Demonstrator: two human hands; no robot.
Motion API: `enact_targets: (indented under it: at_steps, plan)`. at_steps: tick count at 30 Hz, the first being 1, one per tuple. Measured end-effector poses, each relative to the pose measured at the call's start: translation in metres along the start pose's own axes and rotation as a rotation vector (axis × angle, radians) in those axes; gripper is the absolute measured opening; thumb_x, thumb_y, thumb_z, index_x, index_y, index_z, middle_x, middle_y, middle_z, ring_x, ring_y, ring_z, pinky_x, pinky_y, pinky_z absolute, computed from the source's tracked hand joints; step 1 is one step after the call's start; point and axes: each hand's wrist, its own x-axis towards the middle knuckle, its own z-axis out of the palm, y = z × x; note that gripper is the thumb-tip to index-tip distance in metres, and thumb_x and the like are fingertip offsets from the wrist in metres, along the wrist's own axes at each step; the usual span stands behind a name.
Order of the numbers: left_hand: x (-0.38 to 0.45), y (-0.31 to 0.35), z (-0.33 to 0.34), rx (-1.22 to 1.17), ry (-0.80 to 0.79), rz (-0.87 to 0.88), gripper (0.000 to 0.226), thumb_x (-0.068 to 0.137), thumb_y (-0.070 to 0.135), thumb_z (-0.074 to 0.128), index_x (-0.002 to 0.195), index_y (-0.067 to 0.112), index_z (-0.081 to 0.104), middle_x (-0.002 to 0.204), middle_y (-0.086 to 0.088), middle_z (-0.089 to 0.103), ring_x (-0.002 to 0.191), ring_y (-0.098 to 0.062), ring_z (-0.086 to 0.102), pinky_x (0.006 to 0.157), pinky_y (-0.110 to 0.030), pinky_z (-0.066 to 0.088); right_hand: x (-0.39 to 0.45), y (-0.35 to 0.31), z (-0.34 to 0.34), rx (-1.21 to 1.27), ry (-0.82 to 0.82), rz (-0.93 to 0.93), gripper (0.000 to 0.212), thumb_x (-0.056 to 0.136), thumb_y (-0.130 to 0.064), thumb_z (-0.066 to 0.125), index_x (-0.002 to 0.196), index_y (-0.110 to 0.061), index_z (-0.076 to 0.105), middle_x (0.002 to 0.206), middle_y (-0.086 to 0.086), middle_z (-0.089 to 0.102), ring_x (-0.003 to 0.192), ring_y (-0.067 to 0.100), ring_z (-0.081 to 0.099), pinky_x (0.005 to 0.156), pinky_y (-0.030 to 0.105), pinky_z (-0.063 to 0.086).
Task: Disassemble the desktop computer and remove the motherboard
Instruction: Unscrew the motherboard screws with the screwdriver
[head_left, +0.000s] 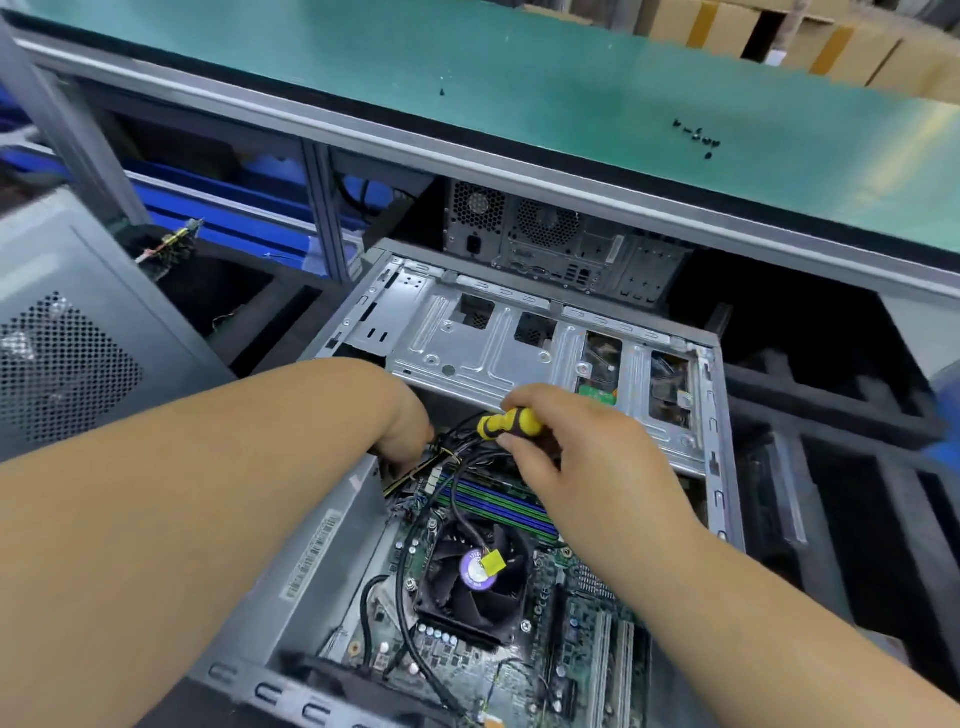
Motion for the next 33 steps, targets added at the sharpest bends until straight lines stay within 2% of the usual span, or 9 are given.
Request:
enact_targets:
  at_steps: [4,11,15,17,21,23,26,28,33]
  plan:
    - [-0.004,-0.001,0.003,-0.031,-0.040,-0.001,0.046,0.100,0.015,0.044,0.143,0.004,0.032,0.146,-0.014,0.036,0.130,-0.029,0.040,0.100,-0.032,0.036,0.002,-0.004,0.006,-0.029,0.042,-0.043,0.018,0.091,-0.032,0.065,0.109,-0.027,0.061,0.084,-0.007,0.062,0.072,0.018,0.054,0.062,0.034,0.048]
    - [-0.010,-0.018,0.009,-0.251,0.015,0.048,0.066,0.099,0.019,0.046,0.154,0.026,0.011,0.157,-0.004,0.024,0.137,-0.023,0.032,0.098,-0.027,0.033,0.004,-0.015,0.017,-0.166,0.160,-0.125,0.023,0.088,-0.028,0.067,0.108,-0.015,0.067,0.078,-0.002,0.065,0.063,0.022,0.057,0.051,0.030,0.048]
    - [-0.002,-0.018,0.008,-0.132,-0.021,0.102,0.064,0.100,0.019,0.044,0.154,0.018,0.007,0.154,-0.011,0.028,0.135,-0.026,0.035,0.100,-0.031,0.034,0.009,-0.017,0.035,-0.301,0.046,-0.114,0.030,0.081,-0.018,0.078,0.108,-0.009,0.070,0.076,0.006,0.068,0.056,0.031,0.061,0.042,0.033,0.048]
    - [0.000,-0.020,0.007,-0.121,-0.034,0.133,0.064,0.100,0.019,0.043,0.154,0.018,0.007,0.151,-0.012,0.032,0.125,-0.026,0.042,0.090,-0.030,0.037,0.009,-0.015,0.042,-0.323,0.010,-0.095,0.034,0.077,-0.016,0.081,0.109,-0.008,0.070,0.075,0.005,0.068,0.055,0.029,0.060,0.042,0.029,0.046]
    - [0.004,-0.020,0.008,-0.113,0.019,0.137,0.058,0.100,0.021,0.042,0.153,0.017,0.018,0.139,-0.010,0.045,0.072,-0.016,0.043,0.052,-0.017,0.032,0.010,-0.007,0.049,-0.315,-0.023,-0.034,0.035,0.077,-0.014,0.081,0.110,-0.011,0.069,0.075,0.002,0.068,0.058,0.025,0.061,0.046,0.026,0.043]
    - [0.007,-0.020,0.009,0.000,0.062,0.169,0.047,0.100,0.019,0.041,0.146,0.011,0.034,0.133,-0.011,0.051,0.075,-0.019,0.043,0.044,-0.017,0.030,0.011,-0.005,0.051,-0.312,-0.031,-0.016,0.033,0.077,-0.013,0.080,0.109,-0.012,0.069,0.074,0.001,0.067,0.056,0.024,0.059,0.045,0.025,0.041]
    - [0.006,-0.020,0.007,0.135,0.004,0.147,0.035,0.100,0.009,0.038,0.132,-0.001,0.051,0.132,-0.016,0.053,0.096,-0.027,0.048,0.071,-0.014,0.040,0.013,-0.004,0.052,-0.300,-0.029,-0.004,0.034,0.077,-0.013,0.081,0.108,-0.013,0.069,0.073,0.001,0.067,0.053,0.023,0.057,0.042,0.026,0.041]
    - [0.005,-0.021,0.005,0.239,-0.055,0.144,0.035,0.100,0.004,0.036,0.131,-0.005,0.051,0.135,-0.019,0.051,0.116,-0.032,0.050,0.093,-0.029,0.038,0.013,-0.003,0.053,-0.297,-0.021,-0.012,0.034,0.076,-0.013,0.082,0.108,-0.012,0.069,0.072,0.001,0.067,0.052,0.023,0.057,0.041,0.025,0.039]
    - [0.014,-0.021,0.010,0.352,-0.083,0.121,0.038,0.100,0.005,0.036,0.136,-0.004,0.045,0.144,-0.018,0.042,0.118,-0.029,0.047,0.097,-0.031,0.036,0.013,0.000,0.055,-0.291,-0.020,-0.038,0.036,0.076,-0.012,0.081,0.110,-0.010,0.069,0.073,0.003,0.067,0.055,0.026,0.059,0.041,0.030,0.047]
